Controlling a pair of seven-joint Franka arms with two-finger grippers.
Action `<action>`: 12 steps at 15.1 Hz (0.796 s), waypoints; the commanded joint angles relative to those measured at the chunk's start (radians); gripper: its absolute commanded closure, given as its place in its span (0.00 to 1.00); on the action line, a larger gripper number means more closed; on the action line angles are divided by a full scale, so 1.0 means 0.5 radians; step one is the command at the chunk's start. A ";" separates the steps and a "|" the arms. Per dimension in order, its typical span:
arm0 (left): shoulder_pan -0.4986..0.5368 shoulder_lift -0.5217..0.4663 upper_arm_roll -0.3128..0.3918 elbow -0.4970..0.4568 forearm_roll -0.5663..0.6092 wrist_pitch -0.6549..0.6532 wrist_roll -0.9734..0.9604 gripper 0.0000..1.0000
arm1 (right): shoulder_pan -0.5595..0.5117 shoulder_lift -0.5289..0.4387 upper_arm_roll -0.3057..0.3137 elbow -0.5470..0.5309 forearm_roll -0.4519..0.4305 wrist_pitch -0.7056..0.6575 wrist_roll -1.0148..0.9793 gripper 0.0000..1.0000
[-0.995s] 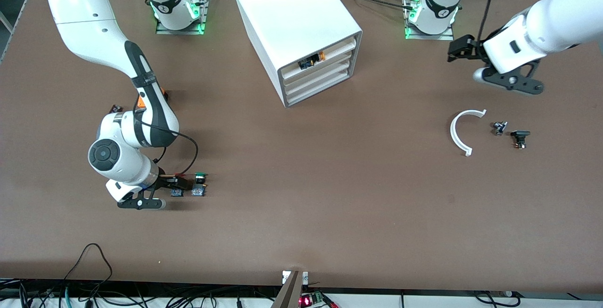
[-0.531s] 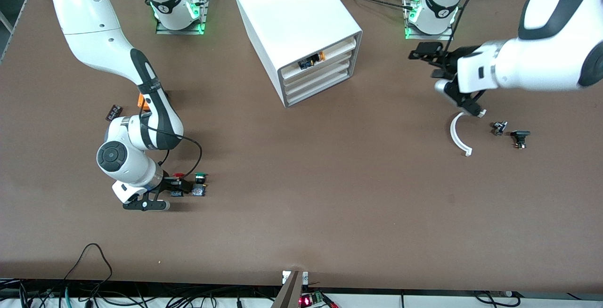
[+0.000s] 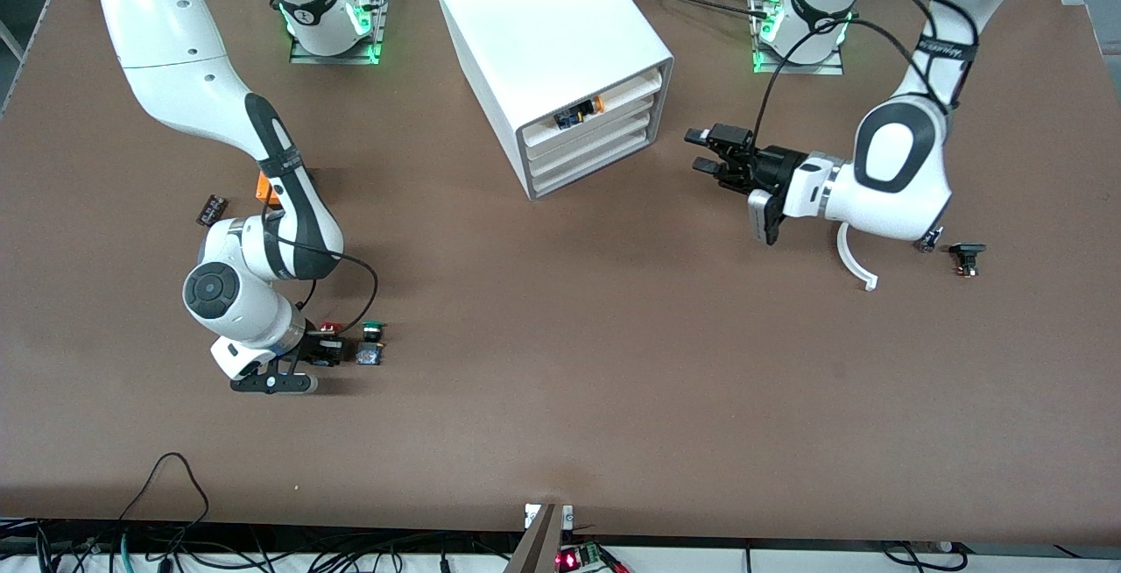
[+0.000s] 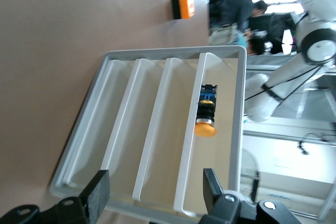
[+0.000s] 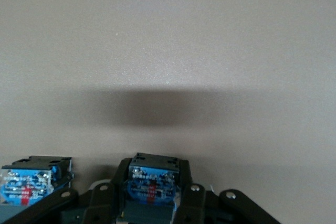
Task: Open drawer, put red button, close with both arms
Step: 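Reach the left gripper to the white cabinet's drawer and grasp it, then pull the drawer open with the left gripper while the right gripper lifts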
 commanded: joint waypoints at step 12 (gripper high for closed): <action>-0.274 0.250 -0.157 -0.243 -0.349 0.242 0.467 0.64 | -0.014 0.012 0.009 0.375 0.125 -0.645 0.122 1.00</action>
